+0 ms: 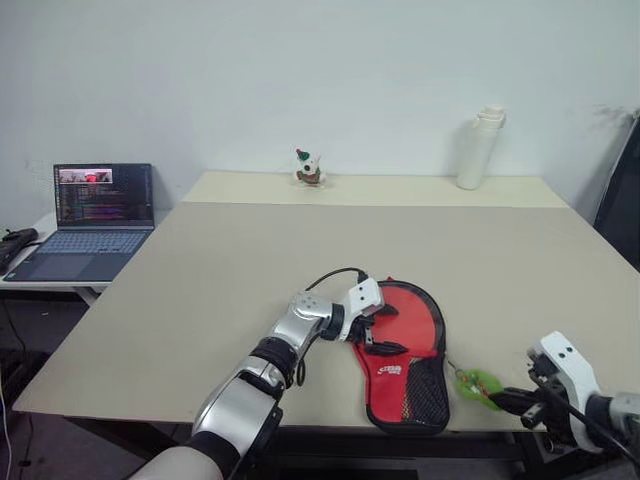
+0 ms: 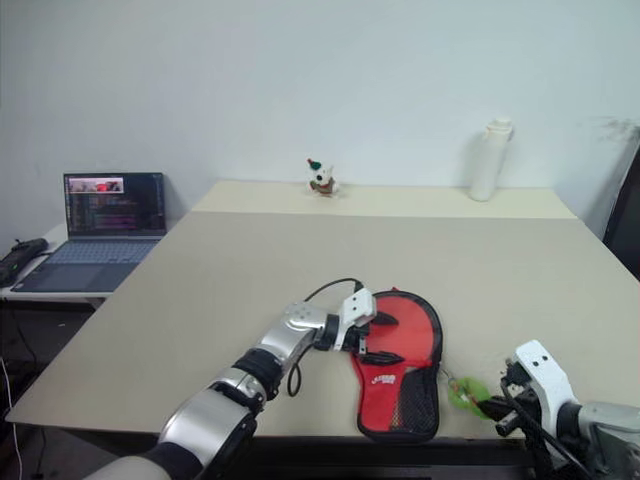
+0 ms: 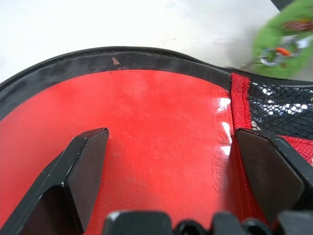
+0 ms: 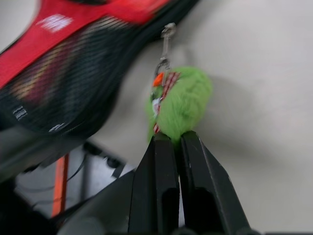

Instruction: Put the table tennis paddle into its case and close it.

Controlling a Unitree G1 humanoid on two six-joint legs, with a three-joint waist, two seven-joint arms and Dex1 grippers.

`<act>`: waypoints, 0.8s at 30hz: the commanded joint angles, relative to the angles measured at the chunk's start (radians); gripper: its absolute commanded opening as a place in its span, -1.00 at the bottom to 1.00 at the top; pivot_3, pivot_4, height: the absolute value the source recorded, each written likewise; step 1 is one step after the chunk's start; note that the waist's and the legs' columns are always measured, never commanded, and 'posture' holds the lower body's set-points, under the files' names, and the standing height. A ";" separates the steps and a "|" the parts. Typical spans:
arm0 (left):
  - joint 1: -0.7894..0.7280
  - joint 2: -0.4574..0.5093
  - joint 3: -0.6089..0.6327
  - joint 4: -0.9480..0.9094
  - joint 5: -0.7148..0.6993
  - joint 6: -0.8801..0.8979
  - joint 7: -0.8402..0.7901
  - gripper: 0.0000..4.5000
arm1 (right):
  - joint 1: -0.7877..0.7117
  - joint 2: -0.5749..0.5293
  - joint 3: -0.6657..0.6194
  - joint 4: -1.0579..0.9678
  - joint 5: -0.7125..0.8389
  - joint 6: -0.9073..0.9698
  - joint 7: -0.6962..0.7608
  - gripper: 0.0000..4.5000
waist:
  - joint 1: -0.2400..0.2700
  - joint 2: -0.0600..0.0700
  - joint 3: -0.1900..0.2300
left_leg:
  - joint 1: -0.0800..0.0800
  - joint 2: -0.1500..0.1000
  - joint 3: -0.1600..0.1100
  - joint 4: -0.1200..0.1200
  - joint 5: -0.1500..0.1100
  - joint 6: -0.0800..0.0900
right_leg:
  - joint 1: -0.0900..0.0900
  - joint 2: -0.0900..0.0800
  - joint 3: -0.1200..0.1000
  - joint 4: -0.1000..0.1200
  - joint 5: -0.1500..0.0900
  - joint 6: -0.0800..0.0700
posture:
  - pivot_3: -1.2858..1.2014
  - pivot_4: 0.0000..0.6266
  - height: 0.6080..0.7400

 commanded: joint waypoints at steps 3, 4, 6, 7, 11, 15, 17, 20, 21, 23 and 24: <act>0.026 0.004 -0.024 0.069 0.077 0.012 0.040 1.00 | 0.115 -0.037 -0.037 -0.086 0.124 -0.011 0.085 -0.99 | 0.009 -0.001 0.000 | -0.001 0.000 0.000 0.000 0.000 0.000 | 0.000 0.000 0.000 -0.001 0.000 0.001 | 0.03 -0.52 1.00; 0.027 0.004 -0.023 0.069 0.078 0.012 0.042 1.00 | 0.137 -0.036 -0.037 -0.107 0.153 -0.016 0.099 -0.99 | 0.009 -0.001 0.000 | -0.001 0.000 0.000 0.000 0.000 0.000 | 0.000 0.000 0.000 -0.001 0.000 0.001 | 0.03 -0.52 1.00; 0.028 0.004 -0.023 0.069 0.080 0.011 0.044 1.00 | 0.171 -0.043 -0.036 -0.134 0.199 -0.026 0.119 -0.99 | 0.009 -0.002 -0.001 | -0.001 0.000 0.000 0.000 0.000 0.000 | 0.000 0.000 0.000 -0.001 0.000 0.001 | 0.03 -0.52 1.00; 0.028 0.004 -0.022 0.069 0.081 0.011 0.045 1.00 | 0.180 -0.047 -0.034 -0.142 0.215 -0.032 0.122 -0.99 | 0.009 -0.003 -0.001 | 0.000 0.000 0.000 0.000 0.000 0.000 | 0.000 0.000 0.000 -0.001 0.000 0.001 | 0.03 -0.52 1.00; 0.025 0.006 -0.020 0.073 0.085 0.009 0.050 1.00 | 0.202 -0.071 -0.018 -0.163 0.274 -0.055 0.128 -0.99 | 0.008 -0.006 -0.004 | 0.001 0.000 0.001 0.000 0.000 0.000 | 0.000 0.000 0.000 -0.001 -0.001 -0.001 | 0.03 -0.52 1.00; 0.021 0.006 -0.020 0.077 0.086 0.008 0.053 1.00 | 0.185 -0.080 0.026 -0.167 0.289 -0.075 0.080 -0.99 | 0.008 -0.007 -0.004 | 0.001 0.001 0.000 0.000 0.000 0.000 | 0.000 0.000 0.000 -0.001 -0.002 -0.002 | 0.03 -0.52 1.00; 0.021 0.006 -0.020 0.077 0.086 0.008 0.054 1.00 | 0.162 -0.088 0.045 -0.160 0.293 -0.082 0.059 -0.99 | 0.008 -0.007 -0.004 | 0.001 0.001 0.001 0.000 0.000 0.000 | 0.000 0.000 0.000 -0.001 -0.002 -0.002 | 0.03 -0.52 1.00; 0.021 0.004 -0.019 0.077 0.085 0.007 0.052 1.00 | 0.138 -0.113 0.038 -0.158 0.352 -0.077 0.069 -0.99 | 0.008 -0.007 -0.004 | 0.001 0.001 0.001 0.000 0.000 0.000 | 0.000 -0.001 0.000 -0.001 -0.002 -0.002 | 0.03 -0.52 1.00; 0.021 0.004 -0.019 0.076 0.085 0.007 0.052 1.00 | 0.136 -0.121 0.033 -0.158 0.367 -0.076 0.070 -0.99 | 0.008 -0.007 -0.004 | 0.001 0.001 0.001 0.000 0.000 0.000 | 0.000 -0.001 0.000 -0.001 -0.002 -0.002 | 0.03 -0.52 1.00; 0.022 0.000 -0.018 0.071 0.081 0.009 0.050 1.00 | 0.127 -0.145 0.014 -0.148 0.396 -0.086 0.082 -0.79 | 0.008 -0.007 -0.004 | 0.000 0.001 0.000 0.000 0.000 0.000 | 0.000 -0.001 0.000 -0.001 -0.002 -0.002 | 0.03 -0.52 1.00; 0.022 -0.001 -0.017 0.070 0.080 0.009 0.050 1.00 | 0.126 -0.153 0.008 -0.144 0.406 -0.091 0.082 -0.71 | 0.008 -0.007 -0.004 | 0.000 0.001 0.000 0.000 0.000 0.000 | 0.000 -0.001 0.000 -0.001 -0.002 -0.002 | 0.03 -0.52 1.00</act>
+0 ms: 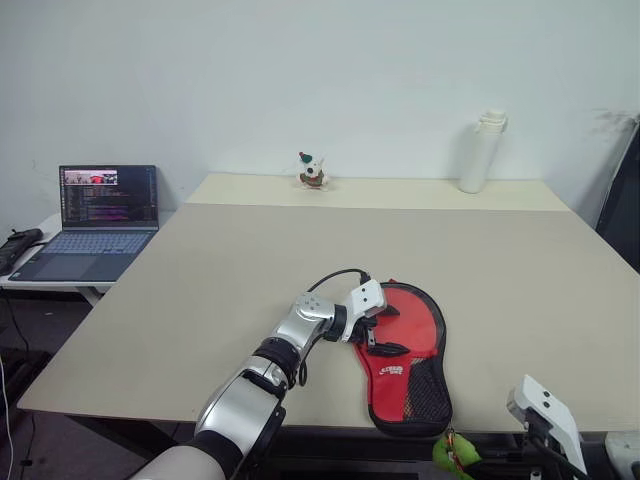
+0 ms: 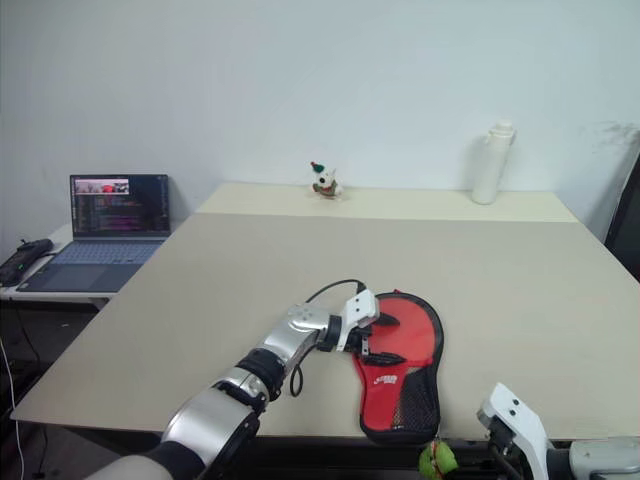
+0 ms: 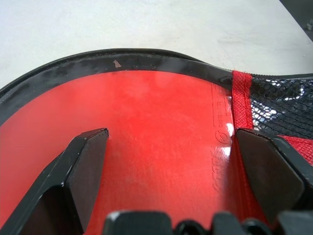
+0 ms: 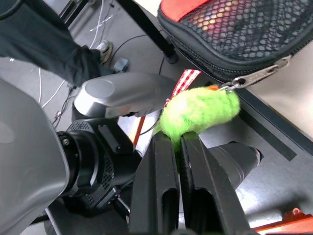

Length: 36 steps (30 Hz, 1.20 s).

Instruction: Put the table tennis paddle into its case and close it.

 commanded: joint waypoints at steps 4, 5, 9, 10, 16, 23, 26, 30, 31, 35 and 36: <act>0.030 0.005 -0.016 0.039 0.059 0.016 0.026 1.00 | -0.012 -0.056 -0.037 0.033 0.075 -0.052 0.024 -0.27 | 0.000 -0.001 0.000 | 0.000 0.000 0.000 0.000 0.000 0.000 | 0.000 0.000 0.000 0.000 0.000 0.000 | 0.03 -0.52 1.00; 0.030 0.005 -0.015 0.035 0.057 0.016 0.024 1.00 | -0.019 -0.063 -0.042 0.046 0.072 -0.064 0.024 -0.27 | 0.000 -0.001 0.000 | 0.000 0.000 0.000 0.000 0.000 0.000 | 0.000 0.000 0.000 0.000 0.000 0.000 | 0.03 -0.52 1.00; 0.043 0.027 0.010 -0.060 0.016 0.015 -0.027 1.00 | -0.113 -0.062 -0.025 0.163 -0.056 -0.219 -0.011 -0.27 | -0.002 0.000 0.001 | 0.000 0.000 0.001 0.000 0.000 0.000 | 0.000 0.000 0.001 0.000 0.000 0.000 | 0.03 -0.52 1.00; 0.055 0.045 0.024 -0.115 -0.005 0.027 -0.051 1.00 | -0.156 -0.048 -0.006 0.207 -0.090 -0.269 -0.025 -0.27 | -0.005 0.000 0.001 | 0.000 0.000 0.001 0.000 0.000 0.000 | 0.000 0.000 0.001 0.000 0.000 -0.001 | 0.03 -0.52 1.00; 0.139 0.187 0.089 -0.426 -0.082 0.152 -0.108 1.00 | -0.299 0.044 0.074 0.402 -0.234 -0.559 0.016 -0.27 | -0.021 -0.004 0.015 | -0.004 0.002 0.001 -0.003 0.000 0.000 | -0.006 0.003 0.001 0.001 0.001 0.001 | 0.03 -0.52 1.00; 0.296 0.371 0.261 -0.862 -0.246 0.422 -0.046 1.00 | -0.530 0.091 0.226 0.808 -0.387 -0.821 0.158 -0.27 | -0.021 -0.002 0.024 | -0.005 0.002 0.002 -0.003 -0.001 0.000 | -0.009 0.002 0.002 0.002 -0.001 0.001 | 0.03 -0.52 1.00; 0.425 0.435 0.345 -1.057 -0.308 0.531 0.016 1.00 | -0.681 0.127 0.289 1.020 -0.463 -0.930 0.202 -0.27 | -0.028 0.001 0.027 | -0.004 0.002 0.004 -0.002 -0.001 0.000 | -0.008 0.001 0.003 0.002 0.000 0.001 | 0.03 -0.52 1.00; 0.533 0.445 0.374 -1.198 -0.331 0.600 0.113 1.00 | -0.794 0.127 0.318 1.241 -0.531 -1.027 0.262 -0.27 | -0.018 0.004 0.029 | -0.004 0.002 0.002 -0.002 0.000 0.000 | -0.008 0.001 0.002 0.004 -0.001 0.001 | 0.03 -0.52 1.00; 0.547 0.446 0.372 -1.212 -0.331 0.603 0.126 1.00 | -0.809 0.126 0.318 1.274 -0.541 -1.040 0.270 -0.27 | -0.012 0.004 0.030 | -0.004 0.002 0.001 -0.002 0.000 0.000 | -0.007 0.001 0.002 0.004 0.000 0.001 | 0.03 -0.52 1.00; 0.551 0.451 0.356 -1.201 -0.334 0.599 0.138 1.00 | -0.832 0.112 0.315 1.313 -0.554 -1.049 0.304 -0.27 | -0.007 0.005 0.030 | -0.004 0.001 0.002 -0.002 0.000 0.000 | -0.007 0.001 0.002 0.003 0.001 -0.001 | 0.03 -0.52 1.00; 0.548 0.449 0.346 -1.187 -0.331 0.592 0.135 1.00 | -0.830 0.109 0.313 1.311 -0.555 -1.052 0.311 -0.27 | -0.008 0.005 0.030 | -0.004 0.001 0.003 -0.002 0.000 0.000 | -0.007 0.001 0.002 0.003 0.001 -0.001 | 0.03 -0.52 1.00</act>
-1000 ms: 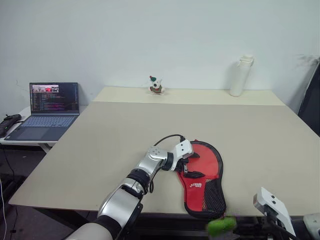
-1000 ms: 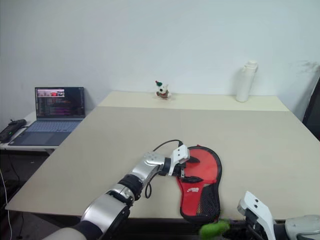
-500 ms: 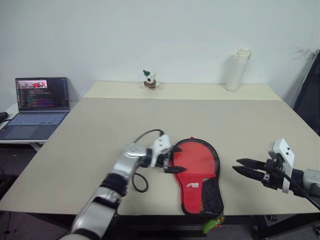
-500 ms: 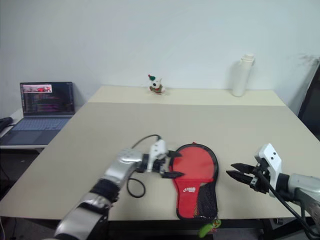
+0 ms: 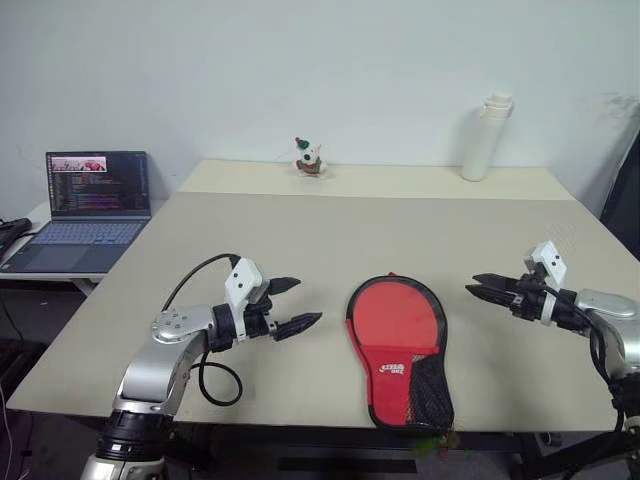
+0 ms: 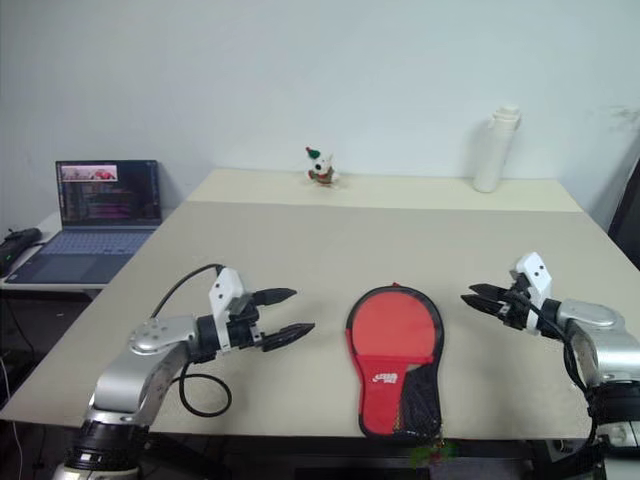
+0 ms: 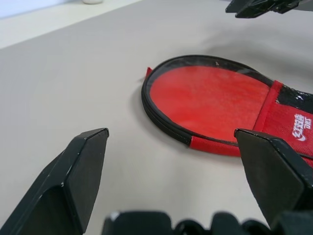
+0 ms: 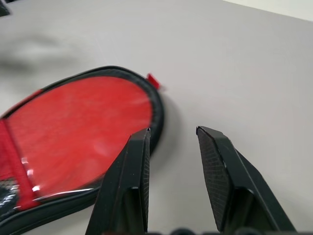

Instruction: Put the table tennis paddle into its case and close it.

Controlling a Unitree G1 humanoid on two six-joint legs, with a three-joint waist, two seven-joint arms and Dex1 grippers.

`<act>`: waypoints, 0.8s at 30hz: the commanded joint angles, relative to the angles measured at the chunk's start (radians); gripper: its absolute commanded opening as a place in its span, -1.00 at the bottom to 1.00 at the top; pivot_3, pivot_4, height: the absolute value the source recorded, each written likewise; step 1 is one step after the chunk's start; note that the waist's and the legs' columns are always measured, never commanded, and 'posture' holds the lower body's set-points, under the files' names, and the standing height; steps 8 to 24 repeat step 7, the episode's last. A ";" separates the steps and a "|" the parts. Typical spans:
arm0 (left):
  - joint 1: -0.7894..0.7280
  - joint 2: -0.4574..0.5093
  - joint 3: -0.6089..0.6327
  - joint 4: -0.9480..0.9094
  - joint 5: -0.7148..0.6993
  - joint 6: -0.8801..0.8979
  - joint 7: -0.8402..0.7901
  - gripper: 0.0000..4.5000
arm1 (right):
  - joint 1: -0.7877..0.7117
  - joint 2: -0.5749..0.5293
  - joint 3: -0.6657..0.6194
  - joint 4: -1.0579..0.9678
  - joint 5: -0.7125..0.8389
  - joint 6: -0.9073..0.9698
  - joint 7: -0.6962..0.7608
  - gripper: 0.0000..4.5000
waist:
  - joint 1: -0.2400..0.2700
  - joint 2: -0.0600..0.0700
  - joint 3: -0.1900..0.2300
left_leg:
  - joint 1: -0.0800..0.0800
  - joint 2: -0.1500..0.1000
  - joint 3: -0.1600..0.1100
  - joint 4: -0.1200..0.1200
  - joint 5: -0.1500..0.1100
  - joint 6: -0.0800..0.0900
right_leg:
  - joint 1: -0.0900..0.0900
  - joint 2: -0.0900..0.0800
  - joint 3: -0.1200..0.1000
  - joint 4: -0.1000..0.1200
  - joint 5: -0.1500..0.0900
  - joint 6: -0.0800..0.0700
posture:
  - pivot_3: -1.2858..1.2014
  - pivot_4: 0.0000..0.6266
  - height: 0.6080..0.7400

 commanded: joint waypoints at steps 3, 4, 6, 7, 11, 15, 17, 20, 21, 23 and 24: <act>-0.011 0.006 -0.026 0.012 -0.007 -0.032 -0.006 1.00 | 0.030 -0.035 -0.029 -0.078 0.004 0.004 0.033 -0.27 | -0.004 0.000 0.000 | 0.000 0.000 0.000 0.000 0.000 0.000 | 0.000 0.000 0.000 0.000 0.000 0.000 | 0.03 -0.52 1.00; -0.018 0.001 -0.033 0.017 -0.001 -0.033 0.003 1.00 | 0.046 -0.049 -0.033 -0.101 0.010 0.021 0.043 -0.27 | -0.004 0.000 0.000 | 0.000 0.001 0.000 0.000 0.000 0.000 | 0.000 0.000 0.000 0.000 0.000 0.000 | 0.03 -0.52 1.00; -0.038 -0.006 -0.034 0.034 -0.001 -0.038 0.013 1.00 | 0.076 -0.079 -0.042 -0.152 0.018 0.052 0.053 -0.27 | -0.002 0.001 0.000 | 0.000 0.001 -0.001 0.000 0.000 0.000 | 0.000 0.000 0.000 0.001 0.000 0.000 | 0.03 -0.52 1.00; -0.053 -0.008 -0.039 0.053 0.003 -0.049 0.013 1.00 | 0.078 -0.091 -0.046 -0.155 0.018 0.060 0.056 -0.27 | -0.002 0.001 0.000 | 0.000 0.001 -0.001 0.000 0.000 0.000 | 0.000 0.000 0.000 0.001 0.000 0.000 | 0.03 -0.52 1.00; -0.053 -0.008 -0.039 0.053 0.003 -0.049 0.013 1.00 | 0.078 -0.091 -0.046 -0.155 0.018 0.060 0.056 -0.27 | -0.002 0.001 0.000 | 0.000 0.001 -0.001 0.000 0.000 0.000 | 0.000 0.000 0.000 0.001 0.000 0.000 | 0.03 -0.52 1.00; -0.053 -0.008 -0.039 0.053 0.003 -0.049 0.013 1.00 | 0.078 -0.091 -0.046 -0.155 0.018 0.060 0.056 -0.27 | -0.002 0.001 0.000 | 0.000 0.001 -0.001 0.000 0.000 0.000 | 0.000 0.000 0.000 0.001 0.000 0.000 | 0.03 -0.52 1.00; -0.053 -0.008 -0.039 0.053 0.003 -0.049 0.013 1.00 | 0.078 -0.091 -0.046 -0.155 0.018 0.060 0.056 -0.27 | -0.002 0.001 0.000 | 0.000 0.001 -0.001 0.000 0.000 0.000 | 0.000 0.000 0.000 0.001 0.000 0.000 | 0.03 -0.52 1.00; -0.053 -0.008 -0.039 0.053 0.003 -0.049 0.013 1.00 | 0.078 -0.091 -0.046 -0.155 0.018 0.060 0.056 -0.27 | -0.002 0.001 0.000 | 0.000 0.001 -0.001 0.000 0.000 0.000 | 0.000 0.000 0.000 0.001 0.000 0.000 | 0.03 -0.52 1.00; -0.053 -0.008 -0.039 0.053 0.003 -0.049 0.013 1.00 | 0.078 -0.091 -0.046 -0.155 0.018 0.060 0.056 -0.27 | -0.002 0.001 0.000 | 0.000 0.001 -0.001 0.000 0.000 0.000 | 0.000 0.000 0.000 0.001 0.000 0.000 | 0.03 -0.52 1.00; -0.053 -0.008 -0.039 0.053 0.003 -0.049 0.013 1.00 | 0.078 -0.091 -0.046 -0.155 0.018 0.060 0.056 -0.27 | -0.002 0.001 0.000 | 0.000 0.001 -0.001 0.000 0.000 0.000 | 0.000 0.000 0.000 0.001 0.000 0.000 | 0.03 -0.52 1.00; -0.053 -0.008 -0.039 0.053 0.003 -0.049 0.013 1.00 | 0.078 -0.091 -0.046 -0.155 0.018 0.060 0.056 -0.27 | -0.002 0.001 0.000 | 0.000 0.001 -0.001 0.000 0.000 0.000 | 0.000 0.000 0.000 0.001 0.000 0.000 | 0.03 -0.52 1.00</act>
